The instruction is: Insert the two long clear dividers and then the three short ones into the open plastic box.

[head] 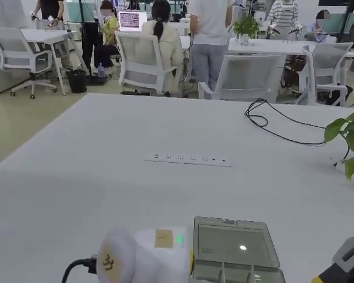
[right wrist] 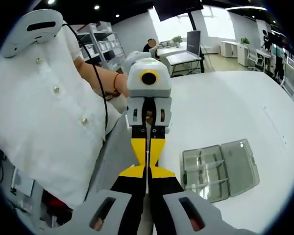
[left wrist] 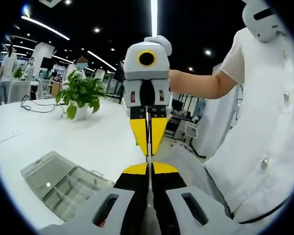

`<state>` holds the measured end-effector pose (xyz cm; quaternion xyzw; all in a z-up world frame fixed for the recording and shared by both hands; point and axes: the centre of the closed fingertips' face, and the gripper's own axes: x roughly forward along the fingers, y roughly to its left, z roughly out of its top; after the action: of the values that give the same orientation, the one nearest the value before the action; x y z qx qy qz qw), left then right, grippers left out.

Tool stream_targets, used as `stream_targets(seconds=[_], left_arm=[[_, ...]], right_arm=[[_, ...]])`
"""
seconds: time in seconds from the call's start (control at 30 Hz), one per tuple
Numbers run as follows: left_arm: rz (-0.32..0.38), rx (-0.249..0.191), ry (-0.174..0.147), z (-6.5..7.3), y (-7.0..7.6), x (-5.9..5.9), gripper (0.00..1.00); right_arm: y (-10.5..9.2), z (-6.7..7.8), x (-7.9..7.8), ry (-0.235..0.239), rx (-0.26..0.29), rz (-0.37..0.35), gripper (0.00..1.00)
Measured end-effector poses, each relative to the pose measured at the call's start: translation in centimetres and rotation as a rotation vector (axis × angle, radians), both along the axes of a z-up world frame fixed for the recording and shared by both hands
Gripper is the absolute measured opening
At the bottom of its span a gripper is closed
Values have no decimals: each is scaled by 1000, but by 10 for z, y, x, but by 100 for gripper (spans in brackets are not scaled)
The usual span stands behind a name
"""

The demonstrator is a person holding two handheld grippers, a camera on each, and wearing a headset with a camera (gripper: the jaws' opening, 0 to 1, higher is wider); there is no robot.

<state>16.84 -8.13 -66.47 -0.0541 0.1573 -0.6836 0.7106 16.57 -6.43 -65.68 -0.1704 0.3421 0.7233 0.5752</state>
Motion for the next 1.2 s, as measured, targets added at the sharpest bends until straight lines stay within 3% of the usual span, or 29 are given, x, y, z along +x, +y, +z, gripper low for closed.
stream_targets(seconds=[0.47, 0.63, 1.2], left_arm=[[29, 2, 14, -2, 4, 3, 0], [32, 37, 5, -10, 9, 2, 0], [147, 84, 4, -22, 37, 19, 21]], right_arm=[[3, -2, 3, -21, 0, -11, 3], [1, -2, 6, -26, 3, -24, 3], [-17, -8, 30, -93, -36, -92, 3]])
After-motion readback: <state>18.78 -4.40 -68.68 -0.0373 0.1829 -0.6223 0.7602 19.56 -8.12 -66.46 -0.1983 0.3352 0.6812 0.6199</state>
